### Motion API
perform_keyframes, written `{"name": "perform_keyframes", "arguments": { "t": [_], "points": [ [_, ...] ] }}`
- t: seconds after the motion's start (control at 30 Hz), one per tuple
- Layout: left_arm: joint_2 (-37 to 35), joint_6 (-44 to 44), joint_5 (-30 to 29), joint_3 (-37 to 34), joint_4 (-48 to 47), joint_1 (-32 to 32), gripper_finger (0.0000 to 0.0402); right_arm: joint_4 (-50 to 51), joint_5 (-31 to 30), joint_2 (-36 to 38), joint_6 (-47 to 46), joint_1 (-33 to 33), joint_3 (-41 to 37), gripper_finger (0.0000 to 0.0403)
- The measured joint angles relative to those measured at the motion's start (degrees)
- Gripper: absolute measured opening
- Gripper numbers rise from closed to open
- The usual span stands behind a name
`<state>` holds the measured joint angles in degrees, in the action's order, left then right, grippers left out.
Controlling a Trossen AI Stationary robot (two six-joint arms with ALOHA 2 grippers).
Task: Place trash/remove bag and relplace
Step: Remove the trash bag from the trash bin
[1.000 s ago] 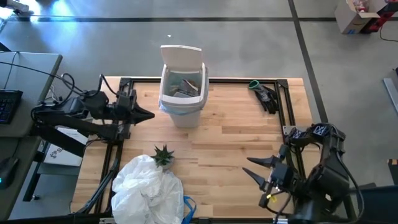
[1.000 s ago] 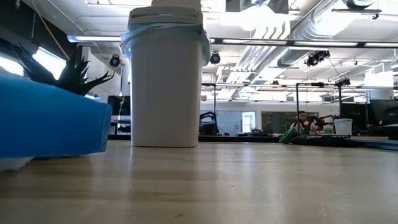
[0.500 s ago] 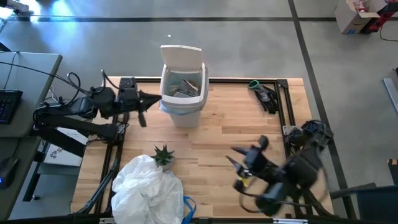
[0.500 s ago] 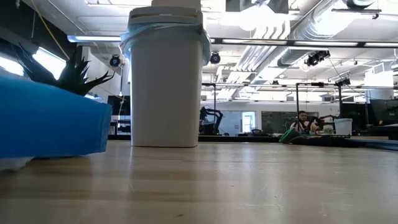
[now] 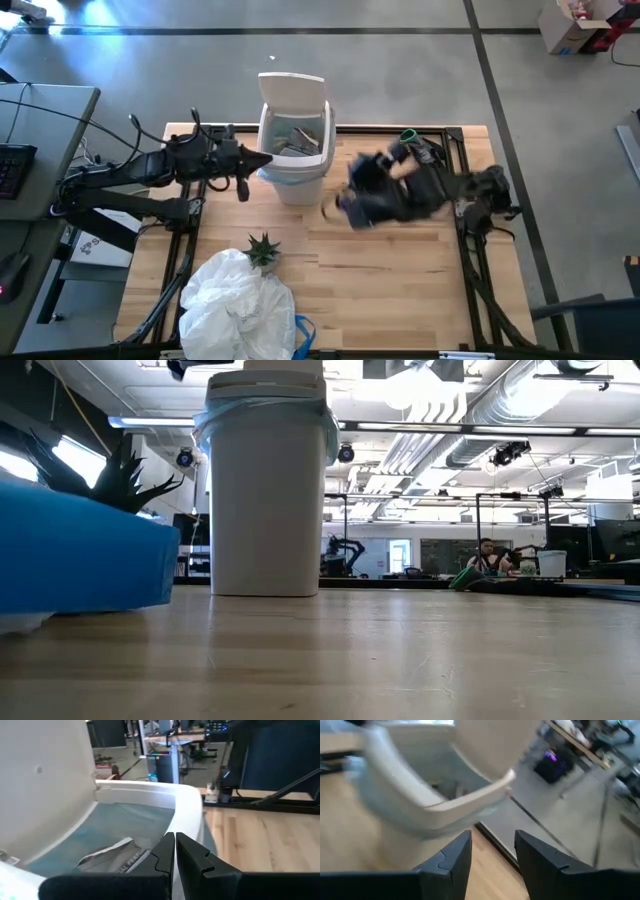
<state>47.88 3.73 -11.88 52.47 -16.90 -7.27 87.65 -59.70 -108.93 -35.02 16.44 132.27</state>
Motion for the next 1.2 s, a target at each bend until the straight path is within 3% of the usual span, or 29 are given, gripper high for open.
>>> {"name": "perform_keyframes", "arguments": {
  "t": [0.27,0.47,0.6,0.8,0.93,1.07,1.2],
  "points": [
    [-0.49,0.39,1.97,0.00,-0.03,0.16,0.0000,-5.24,9.11,0.47,10.31,-11.05,-0.02,0.0137],
    [-0.55,0.92,2.32,0.00,-1.56,0.15,0.0000,-0.30,7.78,3.90,6.88,-11.29,-0.78,0.0137],
    [-0.52,0.98,2.38,0.00,-2.80,0.17,0.0000,-4.66,6.16,9.72,0.15,-8.22,-14.64,0.0137],
    [-0.55,1.00,2.38,0.00,-2.89,0.19,0.0000,-35.06,10.78,23.53,3.82,-2.48,-47.70,0.0137],
    [-0.55,0.98,2.52,0.00,-3.05,0.17,0.0000,-62.21,18.23,35.24,15.97,-1.75,-65.94,0.0137],
    [-0.55,0.88,3.93,0.00,-2.98,0.17,0.0000,-87.18,27.15,48.17,29.29,-7.42,-80.46,0.0137],
    [-0.52,-0.41,4.22,0.00,-3.00,0.20,0.0000,-100.88,41.99,59.95,37.43,-18.63,-89.41,0.0137]
  ]
}}
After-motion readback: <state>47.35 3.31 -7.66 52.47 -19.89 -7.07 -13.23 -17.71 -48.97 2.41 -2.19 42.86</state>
